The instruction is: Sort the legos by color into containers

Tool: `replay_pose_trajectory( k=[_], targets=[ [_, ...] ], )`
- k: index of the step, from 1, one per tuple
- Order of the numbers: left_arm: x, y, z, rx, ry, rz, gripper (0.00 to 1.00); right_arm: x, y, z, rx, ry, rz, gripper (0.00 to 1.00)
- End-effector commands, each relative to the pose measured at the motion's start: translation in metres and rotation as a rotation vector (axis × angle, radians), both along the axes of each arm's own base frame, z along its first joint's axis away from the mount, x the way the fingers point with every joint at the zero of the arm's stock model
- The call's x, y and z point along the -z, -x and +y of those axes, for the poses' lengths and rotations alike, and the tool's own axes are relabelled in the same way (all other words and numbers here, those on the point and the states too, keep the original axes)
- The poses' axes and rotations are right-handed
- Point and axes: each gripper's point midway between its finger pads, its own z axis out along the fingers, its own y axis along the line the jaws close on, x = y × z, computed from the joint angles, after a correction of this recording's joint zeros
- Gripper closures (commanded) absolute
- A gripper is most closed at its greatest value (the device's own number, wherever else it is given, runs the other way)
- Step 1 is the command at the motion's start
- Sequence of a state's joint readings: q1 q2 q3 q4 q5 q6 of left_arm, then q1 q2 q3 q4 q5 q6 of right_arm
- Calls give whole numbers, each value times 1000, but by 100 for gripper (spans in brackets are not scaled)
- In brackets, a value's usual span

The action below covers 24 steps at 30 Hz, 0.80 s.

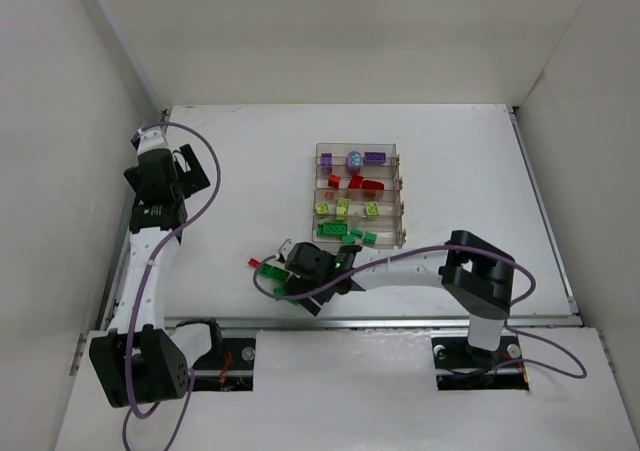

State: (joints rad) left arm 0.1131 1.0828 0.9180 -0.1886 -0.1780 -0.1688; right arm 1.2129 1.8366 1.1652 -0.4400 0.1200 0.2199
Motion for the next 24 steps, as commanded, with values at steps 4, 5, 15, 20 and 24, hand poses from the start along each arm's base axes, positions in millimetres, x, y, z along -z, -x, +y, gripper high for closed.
replay_pose_trajectory(
  k=[4,5,15,20,24],
  targets=[
    [-12,-1,3,-9,-16,-51,4,-3,-5,36,-55,-58,-30,20],
    [-12,-1,3,-9,-16,-51,4,-7,-6,40,-55,-69,-34,20],
    [-13,-1,4,-17,-20,-51,4,-2,-10,51,-100,-54,-42,37],
    [-11,1,4,-17,-19,-42,4,2,-4,52,-125,-55,-14,64],
    [-15,-1,6,-35,-12,-48,4,-16,-5,56,-125,-93,-30,86]
  ],
)
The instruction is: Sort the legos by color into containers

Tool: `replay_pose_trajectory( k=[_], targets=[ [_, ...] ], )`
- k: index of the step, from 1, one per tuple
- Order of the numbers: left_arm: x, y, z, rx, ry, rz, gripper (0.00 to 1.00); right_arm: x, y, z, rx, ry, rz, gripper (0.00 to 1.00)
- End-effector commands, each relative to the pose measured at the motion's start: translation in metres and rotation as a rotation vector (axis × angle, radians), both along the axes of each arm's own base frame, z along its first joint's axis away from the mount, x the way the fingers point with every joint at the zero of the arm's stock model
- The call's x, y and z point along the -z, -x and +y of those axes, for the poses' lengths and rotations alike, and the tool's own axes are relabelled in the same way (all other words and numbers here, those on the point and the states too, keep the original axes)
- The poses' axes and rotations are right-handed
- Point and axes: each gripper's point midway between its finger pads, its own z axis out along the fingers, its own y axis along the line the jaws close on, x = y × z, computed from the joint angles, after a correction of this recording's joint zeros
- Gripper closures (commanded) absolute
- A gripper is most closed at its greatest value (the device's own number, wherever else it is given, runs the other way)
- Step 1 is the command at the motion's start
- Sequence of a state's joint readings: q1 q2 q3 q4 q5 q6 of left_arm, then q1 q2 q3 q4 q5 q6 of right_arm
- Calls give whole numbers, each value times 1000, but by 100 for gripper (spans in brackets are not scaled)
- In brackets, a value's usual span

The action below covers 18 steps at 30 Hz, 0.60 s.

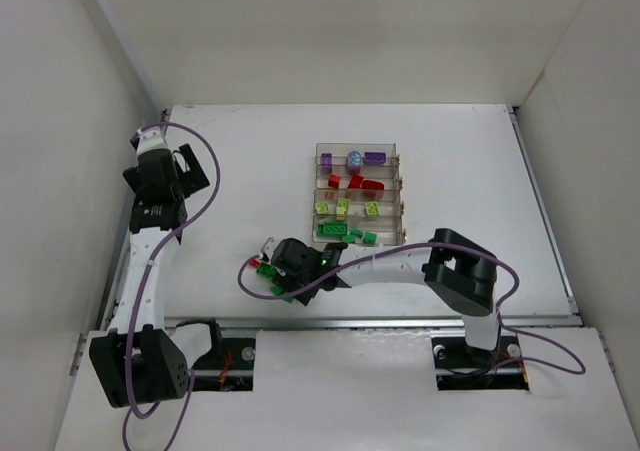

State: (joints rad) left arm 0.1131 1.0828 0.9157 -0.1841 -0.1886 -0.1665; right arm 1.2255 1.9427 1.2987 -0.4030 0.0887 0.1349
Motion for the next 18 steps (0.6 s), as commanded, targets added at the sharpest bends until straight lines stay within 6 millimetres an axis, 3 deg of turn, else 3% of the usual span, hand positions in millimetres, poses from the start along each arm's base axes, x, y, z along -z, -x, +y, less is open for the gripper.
replay_pose_trajectory(
  k=[1,3,5,8,12,13,14,15,16,17,18],
  targets=[
    [-16,0,7,-50,-4,-50,3,-22,3,13,-24,-65,-5,89],
    [-26,-1,7,-92,41,-78,3,-38,1,17,-16,-104,-13,94],
    [-33,-4,0,-27,69,-88,1,-64,-3,17,20,-137,-40,98],
    [-43,-5,-9,23,93,-93,0,-120,-26,21,109,-214,-155,100],
    [-38,1,5,-79,178,-98,0,-180,-72,19,258,-312,-242,100],
    [-33,2,5,-72,190,-89,0,-186,-102,6,340,-316,-254,100],
    [-33,1,3,-64,194,-89,0,-204,-124,4,397,-363,-265,100],
    [-33,1,1,-48,191,-86,4,-203,-140,-3,460,-372,-243,100],
    [-33,1,0,-23,170,-76,8,-205,-173,-24,547,-378,-229,100],
    [-34,0,-1,-3,157,-79,11,-217,-192,-29,592,-422,-221,100],
    [-34,0,0,4,145,-76,13,-205,-209,-37,654,-418,-180,100]
  ],
)
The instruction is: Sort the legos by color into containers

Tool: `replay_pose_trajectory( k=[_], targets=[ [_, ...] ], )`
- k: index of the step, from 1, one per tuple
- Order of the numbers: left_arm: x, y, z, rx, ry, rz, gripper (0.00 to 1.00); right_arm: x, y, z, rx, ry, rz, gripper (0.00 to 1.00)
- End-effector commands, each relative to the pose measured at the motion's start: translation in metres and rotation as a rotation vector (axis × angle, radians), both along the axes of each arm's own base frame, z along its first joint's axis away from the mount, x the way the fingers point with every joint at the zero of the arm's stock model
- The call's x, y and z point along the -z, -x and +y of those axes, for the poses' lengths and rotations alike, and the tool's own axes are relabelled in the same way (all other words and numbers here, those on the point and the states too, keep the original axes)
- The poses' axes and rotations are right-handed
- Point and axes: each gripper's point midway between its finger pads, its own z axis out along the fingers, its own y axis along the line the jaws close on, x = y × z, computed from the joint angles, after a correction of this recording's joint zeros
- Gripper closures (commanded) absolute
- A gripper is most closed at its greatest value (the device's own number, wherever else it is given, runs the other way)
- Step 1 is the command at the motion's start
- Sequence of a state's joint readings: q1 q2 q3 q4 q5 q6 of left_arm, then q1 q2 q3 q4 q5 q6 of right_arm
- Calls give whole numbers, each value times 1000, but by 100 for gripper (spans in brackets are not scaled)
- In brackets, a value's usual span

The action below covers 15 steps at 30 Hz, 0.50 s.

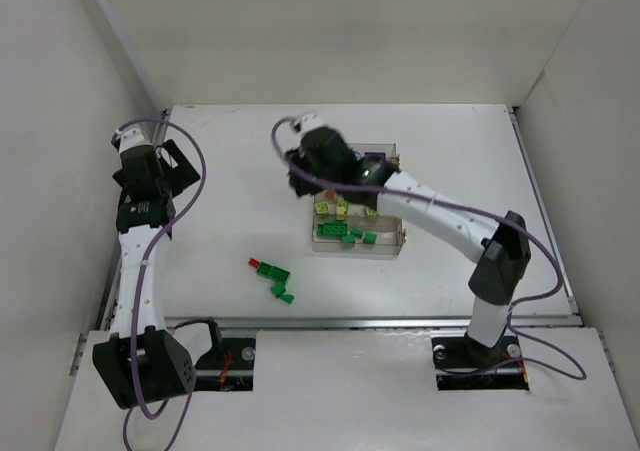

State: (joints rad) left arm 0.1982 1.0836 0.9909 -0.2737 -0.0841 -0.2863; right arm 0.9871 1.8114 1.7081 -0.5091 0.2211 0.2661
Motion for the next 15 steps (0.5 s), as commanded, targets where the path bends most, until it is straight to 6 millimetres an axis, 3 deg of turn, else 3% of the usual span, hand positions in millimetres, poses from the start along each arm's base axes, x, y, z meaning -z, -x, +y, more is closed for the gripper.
replay_pose_trajectory(
  k=[1,2,6,7,12,15],
  targets=[
    [-19,-4,-6,49,-7,-49,14,6,-75,-51,255,-65,102,100],
    [-19,-3,-3,45,-18,-46,14,18,-103,-70,325,-87,160,100],
    [-10,-2,-6,67,-14,-32,17,33,-153,-109,440,-109,204,100],
    [-5,-2,-8,79,-5,-25,17,47,-163,-120,471,-89,225,100],
    [-1,-6,-10,89,2,-16,18,67,-181,-142,525,-68,252,100],
    [-1,-6,-11,98,7,-17,18,83,-176,-145,534,-50,281,100]
  ],
)
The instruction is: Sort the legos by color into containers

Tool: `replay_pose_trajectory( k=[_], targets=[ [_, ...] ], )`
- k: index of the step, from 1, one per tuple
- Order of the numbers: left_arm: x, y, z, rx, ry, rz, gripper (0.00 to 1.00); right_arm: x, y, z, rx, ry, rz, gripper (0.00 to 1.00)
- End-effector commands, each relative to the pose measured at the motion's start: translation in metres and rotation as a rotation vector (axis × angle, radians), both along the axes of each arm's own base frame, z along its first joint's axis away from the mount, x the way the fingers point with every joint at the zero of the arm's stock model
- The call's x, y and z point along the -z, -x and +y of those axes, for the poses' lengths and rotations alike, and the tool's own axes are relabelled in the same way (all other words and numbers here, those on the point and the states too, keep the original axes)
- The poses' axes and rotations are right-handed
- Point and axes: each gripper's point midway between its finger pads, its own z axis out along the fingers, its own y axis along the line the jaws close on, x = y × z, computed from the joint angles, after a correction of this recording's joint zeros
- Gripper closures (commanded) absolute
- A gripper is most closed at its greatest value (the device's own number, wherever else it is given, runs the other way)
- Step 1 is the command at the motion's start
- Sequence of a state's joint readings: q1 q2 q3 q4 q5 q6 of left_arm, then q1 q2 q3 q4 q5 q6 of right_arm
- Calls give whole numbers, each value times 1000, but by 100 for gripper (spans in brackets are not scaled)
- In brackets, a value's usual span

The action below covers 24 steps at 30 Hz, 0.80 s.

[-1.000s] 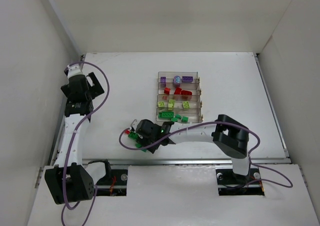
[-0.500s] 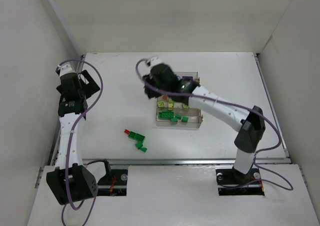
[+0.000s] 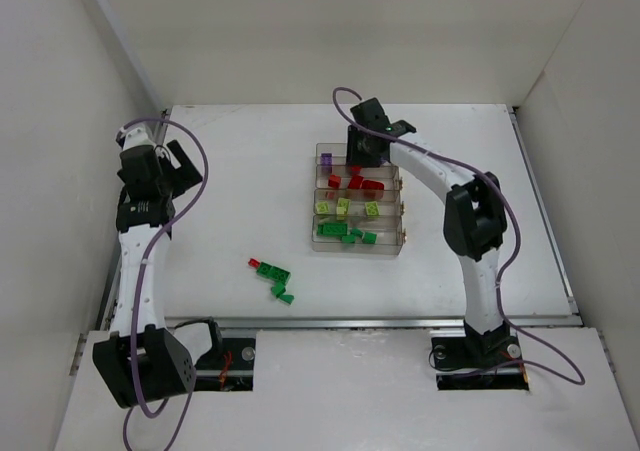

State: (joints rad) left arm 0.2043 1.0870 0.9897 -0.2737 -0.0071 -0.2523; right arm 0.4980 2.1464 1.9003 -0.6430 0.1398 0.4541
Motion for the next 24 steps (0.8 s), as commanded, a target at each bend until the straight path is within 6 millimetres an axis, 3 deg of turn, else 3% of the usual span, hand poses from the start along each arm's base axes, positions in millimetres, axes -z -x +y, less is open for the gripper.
replay_pose_trajectory(
  k=[1,5,8,11,12,15,16,19,23,24],
  targets=[
    [5,-4,-2,21,4,-4,18,-21,2,10,-1,-46,-36,100],
    [7,-7,-3,29,8,-3,19,1,11,5,0,-21,8,100],
    [10,-8,-4,37,15,5,19,3,16,2,8,-29,8,99],
    [12,-9,-9,63,29,2,19,3,22,-1,8,-28,9,84],
    [12,-9,-12,88,20,4,19,8,24,-2,9,-22,20,60],
    [14,-10,-26,185,34,0,12,-10,22,-3,-8,-27,-23,21],
    [14,-10,-30,219,23,0,9,-25,24,3,-22,-24,-63,16],
    [13,-9,-46,337,11,-8,0,-51,25,10,-35,19,-145,11],
    [22,-2,-70,583,-194,58,0,-85,28,21,-60,27,-220,11],
    [17,1,-81,661,-267,51,0,-102,29,18,-58,22,-251,11]
  ],
)
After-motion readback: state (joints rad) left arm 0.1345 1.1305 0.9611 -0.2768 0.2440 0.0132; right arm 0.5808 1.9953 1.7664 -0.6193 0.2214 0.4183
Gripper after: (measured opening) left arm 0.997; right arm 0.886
